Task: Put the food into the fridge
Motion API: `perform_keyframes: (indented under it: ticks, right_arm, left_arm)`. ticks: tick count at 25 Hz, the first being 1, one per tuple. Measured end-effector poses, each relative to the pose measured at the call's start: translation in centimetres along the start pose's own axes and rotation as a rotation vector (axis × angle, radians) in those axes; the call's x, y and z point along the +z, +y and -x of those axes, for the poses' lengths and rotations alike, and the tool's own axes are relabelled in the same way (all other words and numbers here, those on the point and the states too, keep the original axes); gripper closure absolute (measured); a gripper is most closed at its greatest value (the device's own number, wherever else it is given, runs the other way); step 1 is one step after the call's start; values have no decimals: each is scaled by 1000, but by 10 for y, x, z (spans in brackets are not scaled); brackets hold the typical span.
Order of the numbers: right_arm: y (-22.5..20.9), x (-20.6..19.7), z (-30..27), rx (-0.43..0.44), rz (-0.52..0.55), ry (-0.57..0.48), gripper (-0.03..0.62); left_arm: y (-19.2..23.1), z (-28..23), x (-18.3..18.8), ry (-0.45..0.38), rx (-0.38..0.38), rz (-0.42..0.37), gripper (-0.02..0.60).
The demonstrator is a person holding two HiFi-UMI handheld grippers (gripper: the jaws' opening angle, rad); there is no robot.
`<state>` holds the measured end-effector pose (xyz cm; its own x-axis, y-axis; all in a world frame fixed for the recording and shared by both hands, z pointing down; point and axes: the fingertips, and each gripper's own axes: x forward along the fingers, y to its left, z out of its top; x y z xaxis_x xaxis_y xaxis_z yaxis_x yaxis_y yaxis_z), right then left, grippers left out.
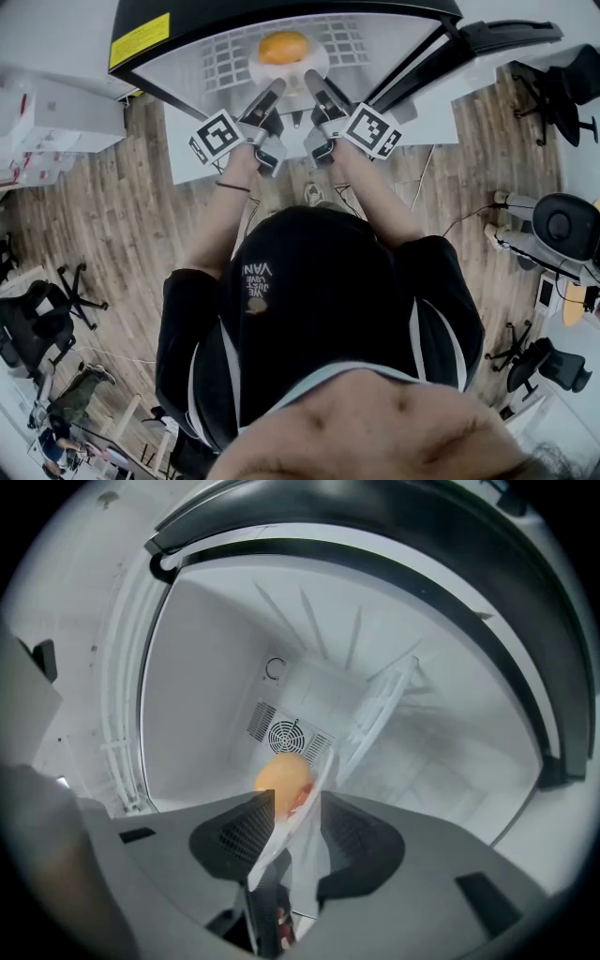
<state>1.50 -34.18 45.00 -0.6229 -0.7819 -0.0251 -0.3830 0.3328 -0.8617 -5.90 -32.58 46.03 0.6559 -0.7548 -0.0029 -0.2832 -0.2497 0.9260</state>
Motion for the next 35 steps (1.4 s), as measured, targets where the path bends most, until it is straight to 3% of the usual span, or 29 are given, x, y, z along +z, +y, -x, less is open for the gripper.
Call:
perform_keyframes:
  ticks: [5,12,25,28,32,35]
  right_arm:
    - [3,-1,8,-13,142,18,436]
    - [-1,-5,21,-52,277,43,436]
    - [15,-12,40,-68,579,60,436]
    - [12,-16,42,-78,585,66,455]
    - [13,-20,45,-78,652,61,539]
    - [18,-21,44,-69,719,65,574]
  left_arm:
    - [-6,7,-3,4,-11,-69,439]
    - [-5,25,-1,3,73,-350,439]
    - [-1,49,-7,3,182,-666,440]
    - [-5,49,-9,8,172,-684,450]
    - [-11,49,-10,3,165,-732,532]
    - [-12,47,-11,9,170,-777,555]
